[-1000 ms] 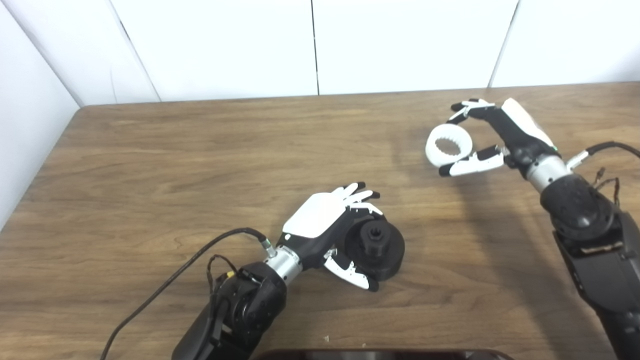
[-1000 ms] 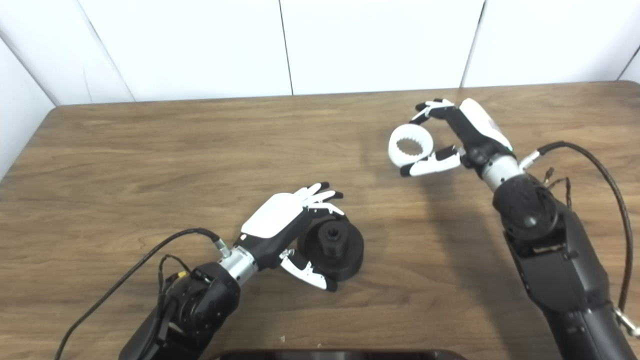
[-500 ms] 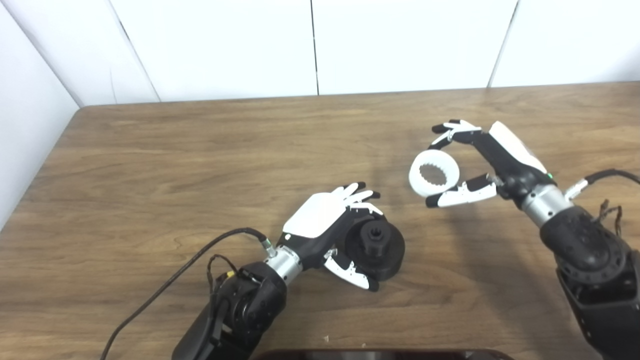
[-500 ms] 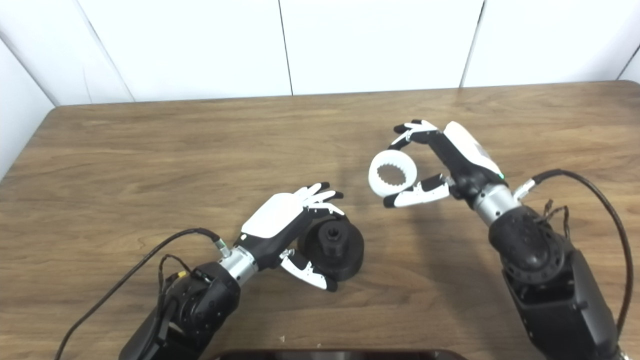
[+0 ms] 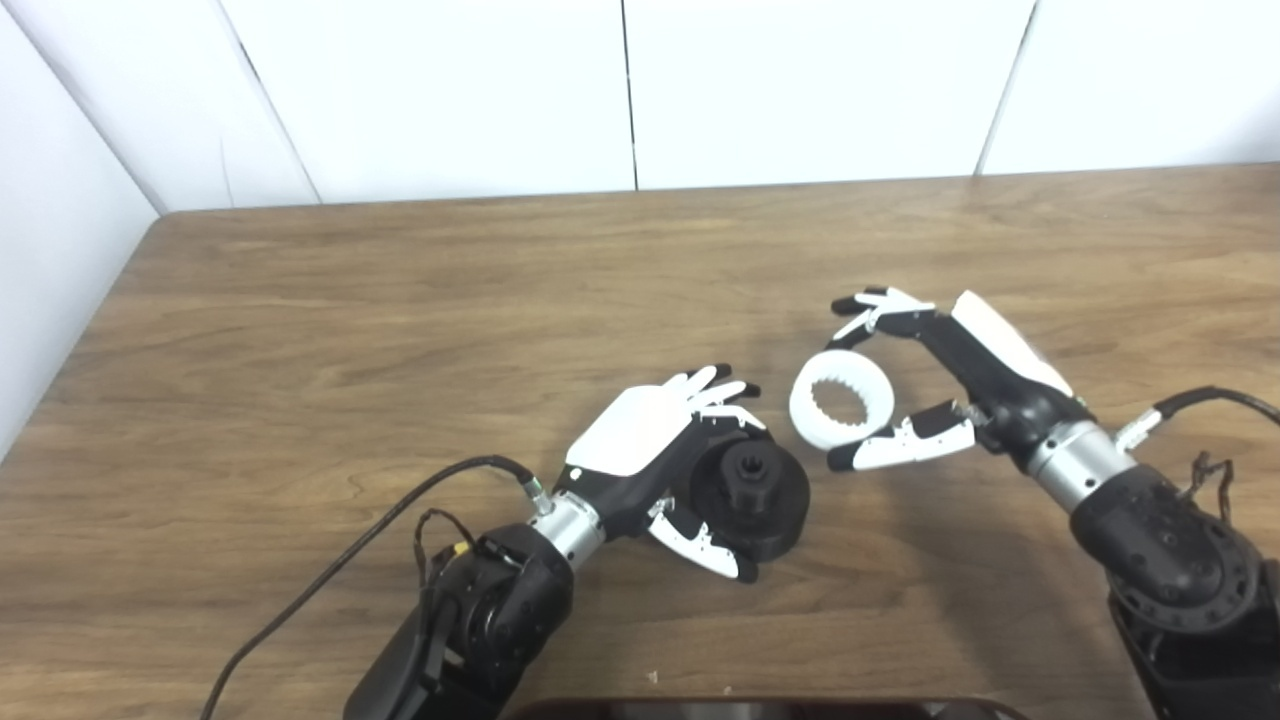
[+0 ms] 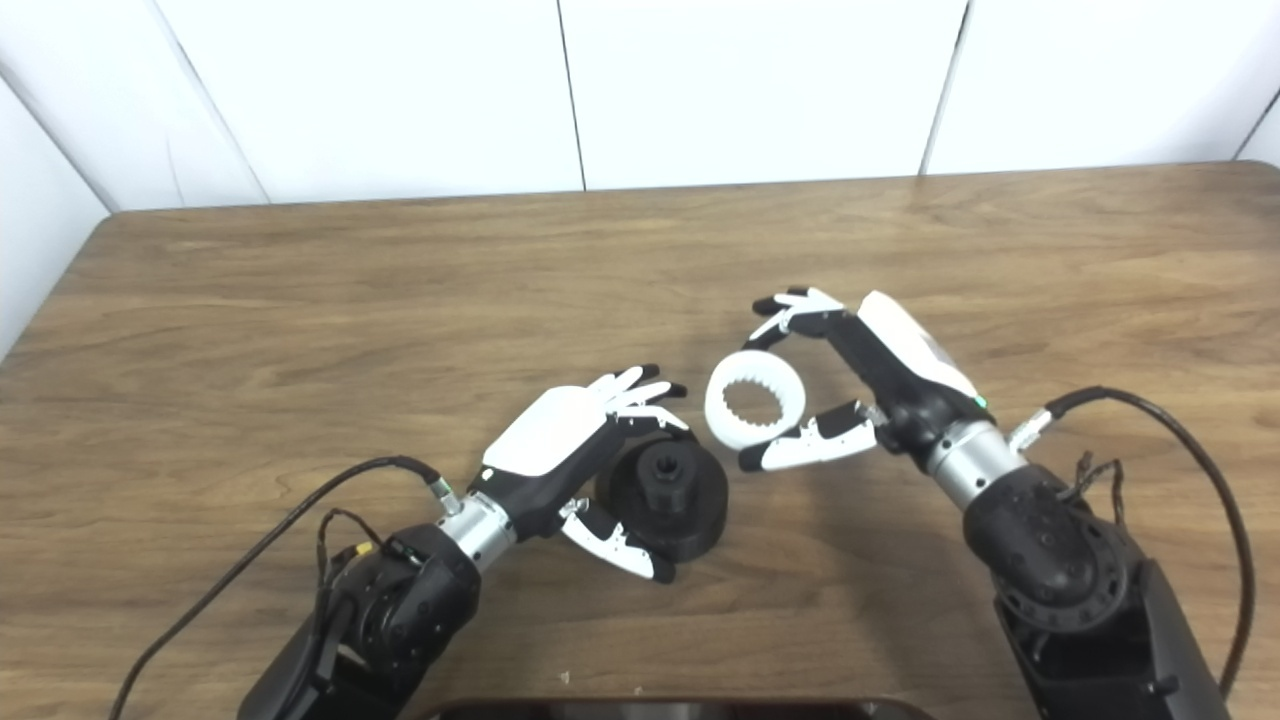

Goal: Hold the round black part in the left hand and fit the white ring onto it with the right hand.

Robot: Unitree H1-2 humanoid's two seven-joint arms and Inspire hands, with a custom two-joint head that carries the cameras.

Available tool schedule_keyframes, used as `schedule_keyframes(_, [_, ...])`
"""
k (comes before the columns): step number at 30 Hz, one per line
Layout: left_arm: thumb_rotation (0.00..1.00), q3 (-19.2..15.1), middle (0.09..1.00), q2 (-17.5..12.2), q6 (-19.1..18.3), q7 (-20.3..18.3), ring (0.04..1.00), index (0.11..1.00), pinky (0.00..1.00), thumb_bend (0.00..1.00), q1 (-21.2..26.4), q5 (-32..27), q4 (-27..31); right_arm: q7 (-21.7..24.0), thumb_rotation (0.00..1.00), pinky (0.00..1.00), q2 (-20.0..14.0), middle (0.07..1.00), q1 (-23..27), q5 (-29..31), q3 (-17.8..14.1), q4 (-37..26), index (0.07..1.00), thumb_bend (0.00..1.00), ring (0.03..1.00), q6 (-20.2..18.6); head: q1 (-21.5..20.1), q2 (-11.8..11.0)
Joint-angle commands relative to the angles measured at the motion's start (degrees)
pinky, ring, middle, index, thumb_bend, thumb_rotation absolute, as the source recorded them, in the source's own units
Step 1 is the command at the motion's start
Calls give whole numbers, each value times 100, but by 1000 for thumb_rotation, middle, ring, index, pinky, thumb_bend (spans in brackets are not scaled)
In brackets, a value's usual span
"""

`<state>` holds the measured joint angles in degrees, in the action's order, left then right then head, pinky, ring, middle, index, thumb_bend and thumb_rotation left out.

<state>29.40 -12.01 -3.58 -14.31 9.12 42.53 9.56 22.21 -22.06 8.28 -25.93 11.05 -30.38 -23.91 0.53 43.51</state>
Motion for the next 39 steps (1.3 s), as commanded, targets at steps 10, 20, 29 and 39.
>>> schedule_keyframes(10, [209,75,932,-161,-59,-278,1000,595,975,923,-96,139,-4,105,157,911,114,866,136,-43,183,-297,492,523,955,119,21,57])
schedule_keyframes(20, [218,101,933,-182,-26,-293,1000,598,980,914,-93,130,-20,172,154,951,273,873,70,12,255,-365,492,523,966,62,18,82])
schedule_keyframes(29, [217,104,931,-163,-45,-286,1000,599,975,913,-110,122,-39,192,154,969,322,870,94,-82,332,-364,491,523,962,66,29,102])
schedule_keyframes(39, [234,109,929,-153,-22,-278,1000,596,980,910,-94,110,-31,176,160,941,385,869,112,-162,457,-288,492,523,954,116,-20,106])
